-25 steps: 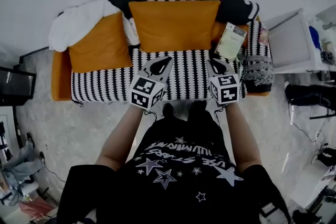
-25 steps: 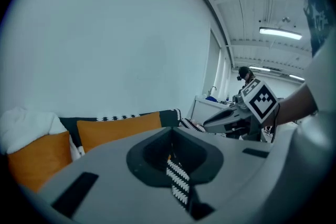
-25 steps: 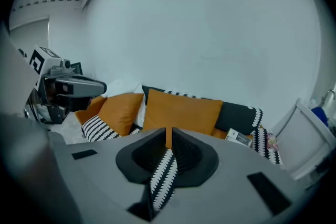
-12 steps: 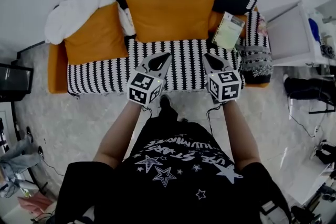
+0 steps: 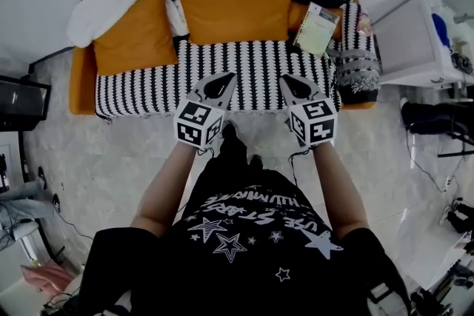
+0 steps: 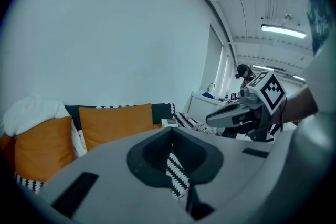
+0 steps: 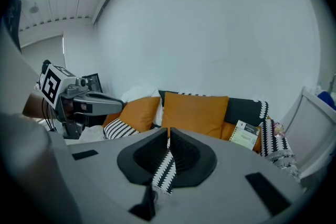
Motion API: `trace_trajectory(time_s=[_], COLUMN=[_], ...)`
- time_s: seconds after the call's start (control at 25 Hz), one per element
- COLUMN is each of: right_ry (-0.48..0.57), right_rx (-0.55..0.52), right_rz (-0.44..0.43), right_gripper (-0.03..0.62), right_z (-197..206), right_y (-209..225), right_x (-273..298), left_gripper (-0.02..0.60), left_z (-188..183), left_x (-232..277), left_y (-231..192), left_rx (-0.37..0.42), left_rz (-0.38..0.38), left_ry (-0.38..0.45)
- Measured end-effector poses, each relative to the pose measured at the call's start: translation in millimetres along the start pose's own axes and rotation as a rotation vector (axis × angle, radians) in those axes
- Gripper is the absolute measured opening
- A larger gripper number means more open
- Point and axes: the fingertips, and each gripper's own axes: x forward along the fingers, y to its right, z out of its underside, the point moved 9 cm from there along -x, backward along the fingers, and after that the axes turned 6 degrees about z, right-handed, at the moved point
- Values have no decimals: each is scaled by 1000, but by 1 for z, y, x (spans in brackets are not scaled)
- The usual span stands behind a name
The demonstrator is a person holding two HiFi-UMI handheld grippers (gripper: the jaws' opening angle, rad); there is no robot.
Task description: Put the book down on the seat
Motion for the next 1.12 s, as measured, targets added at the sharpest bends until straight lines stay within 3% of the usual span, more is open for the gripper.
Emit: trace_trajectory(time_s=[0.52,0.72,1.12], right_ry=[64,96,42], right_rx=[27,86,-58], right_rz=[-50,-102,-81], right_gripper=[29,26,25], right_z=[36,49,55], right_y=[-5,-13,-57], right_x=[-75,-94,-102], left_gripper=[8,8,8], left_z=[5,15,33], left_x=[-26,-42,-80], left_y=[79,105,109], left_rx=[28,24,-2], left_rz=[-35,-48,-40], left_ry=[33,29,58])
